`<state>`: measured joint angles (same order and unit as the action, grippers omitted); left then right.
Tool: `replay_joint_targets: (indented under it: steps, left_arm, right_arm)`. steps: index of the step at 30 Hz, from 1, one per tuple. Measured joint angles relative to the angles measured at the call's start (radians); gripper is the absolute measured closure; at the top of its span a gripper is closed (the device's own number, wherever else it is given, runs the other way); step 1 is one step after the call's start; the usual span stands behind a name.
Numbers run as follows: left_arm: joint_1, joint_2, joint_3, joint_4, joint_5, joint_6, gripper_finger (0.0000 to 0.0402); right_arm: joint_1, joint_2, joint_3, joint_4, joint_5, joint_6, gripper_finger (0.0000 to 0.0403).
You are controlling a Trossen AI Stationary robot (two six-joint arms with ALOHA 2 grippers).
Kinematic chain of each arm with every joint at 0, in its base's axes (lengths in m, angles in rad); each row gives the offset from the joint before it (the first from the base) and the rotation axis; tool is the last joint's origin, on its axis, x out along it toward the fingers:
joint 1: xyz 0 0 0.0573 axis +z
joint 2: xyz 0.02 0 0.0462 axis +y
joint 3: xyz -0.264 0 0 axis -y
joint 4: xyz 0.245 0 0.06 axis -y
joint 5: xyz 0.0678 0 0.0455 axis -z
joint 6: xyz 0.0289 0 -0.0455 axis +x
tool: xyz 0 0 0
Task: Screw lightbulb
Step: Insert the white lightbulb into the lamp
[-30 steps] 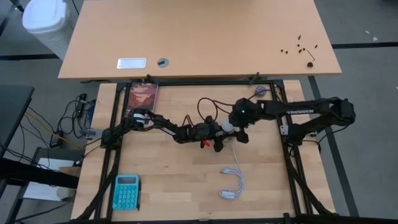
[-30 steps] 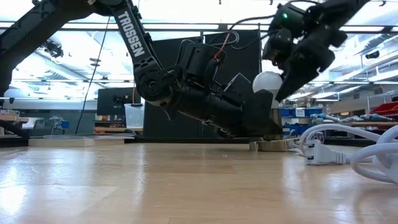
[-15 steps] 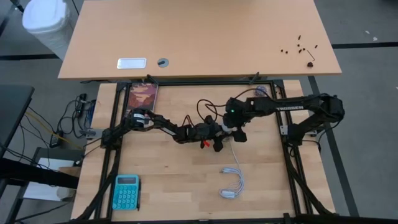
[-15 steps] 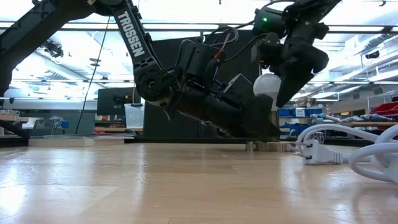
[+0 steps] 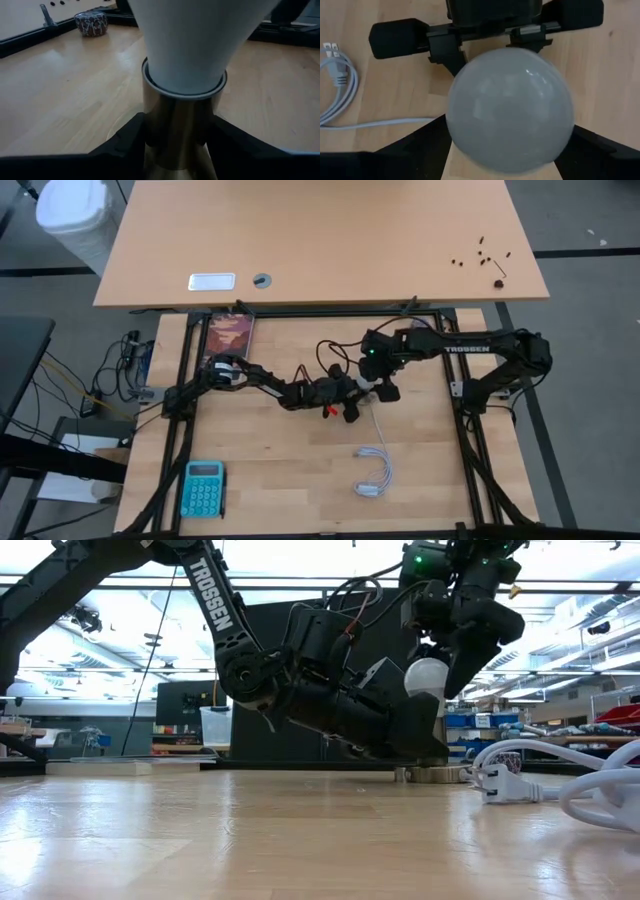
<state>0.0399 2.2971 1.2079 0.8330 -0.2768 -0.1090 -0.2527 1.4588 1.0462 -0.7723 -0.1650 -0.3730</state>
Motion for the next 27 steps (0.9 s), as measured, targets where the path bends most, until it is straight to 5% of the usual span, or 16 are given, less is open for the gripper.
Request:
replay_joint_targets:
  steps: [27]
  left_arm:
    - [0.000, 0.000, 0.000, -0.002, -0.001, -0.028, 0.0228]
  right_arm:
    - [0.019, 0.189, 0.201, -0.149, 0.010, -0.209, 0.0094]
